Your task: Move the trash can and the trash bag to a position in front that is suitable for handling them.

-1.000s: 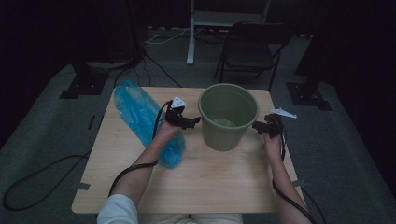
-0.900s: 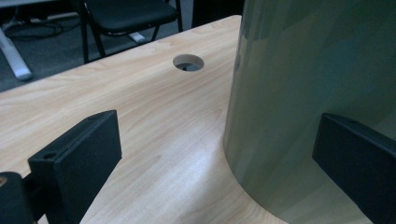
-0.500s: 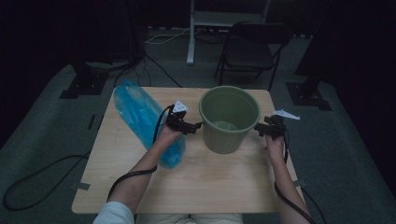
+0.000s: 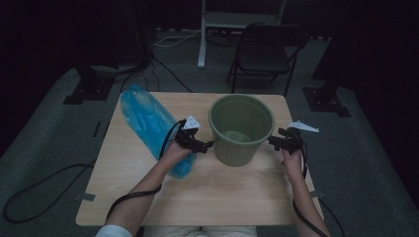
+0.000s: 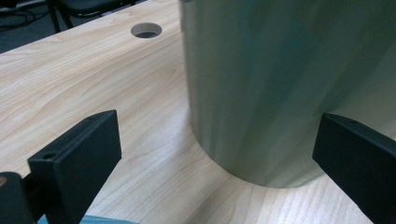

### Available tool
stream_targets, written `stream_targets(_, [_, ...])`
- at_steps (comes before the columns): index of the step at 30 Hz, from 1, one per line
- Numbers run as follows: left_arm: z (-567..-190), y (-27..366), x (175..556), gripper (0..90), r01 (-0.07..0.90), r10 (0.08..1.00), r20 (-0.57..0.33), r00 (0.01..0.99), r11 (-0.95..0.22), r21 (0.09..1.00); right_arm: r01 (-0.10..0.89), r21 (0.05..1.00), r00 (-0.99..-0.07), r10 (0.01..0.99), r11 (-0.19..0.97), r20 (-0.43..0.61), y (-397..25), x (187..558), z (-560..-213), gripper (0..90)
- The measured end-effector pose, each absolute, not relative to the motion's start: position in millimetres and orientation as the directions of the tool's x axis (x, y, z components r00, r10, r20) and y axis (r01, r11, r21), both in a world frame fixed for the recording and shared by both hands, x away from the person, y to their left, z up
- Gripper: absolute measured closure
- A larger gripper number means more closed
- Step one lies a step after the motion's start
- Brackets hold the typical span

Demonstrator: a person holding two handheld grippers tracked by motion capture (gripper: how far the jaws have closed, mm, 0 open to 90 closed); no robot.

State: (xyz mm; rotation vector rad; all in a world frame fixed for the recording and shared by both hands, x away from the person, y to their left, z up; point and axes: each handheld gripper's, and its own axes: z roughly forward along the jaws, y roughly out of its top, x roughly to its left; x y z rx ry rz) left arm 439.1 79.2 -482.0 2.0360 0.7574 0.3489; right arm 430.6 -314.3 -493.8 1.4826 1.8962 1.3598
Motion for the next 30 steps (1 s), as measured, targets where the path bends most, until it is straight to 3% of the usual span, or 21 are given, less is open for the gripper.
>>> stream_targets(7, [-485, 88, 462, 1.7, 0.434, 0.751, -0.053, 0.658, -0.321, 0.842, 0.544, 0.837, -0.302, 0.919, -0.052, 0.254, -320, 444, -501, 11.8])
stream_targets(16, [-479, 78, 481, 1.7, 0.425, 0.755, -0.053, 0.653, -0.307, 0.851, 0.557, 0.829, -0.317, 0.909, -0.051, 0.269, -312, 457, -494, 12.8])
stream_targets(30, [-481, 80, 465, 1.8, 0.444, 0.737, -0.049, 0.674, -0.351, 0.825, 0.572, 0.819, -0.37, 0.881, -0.034, 0.296, -310, 447, -494, 15.4])
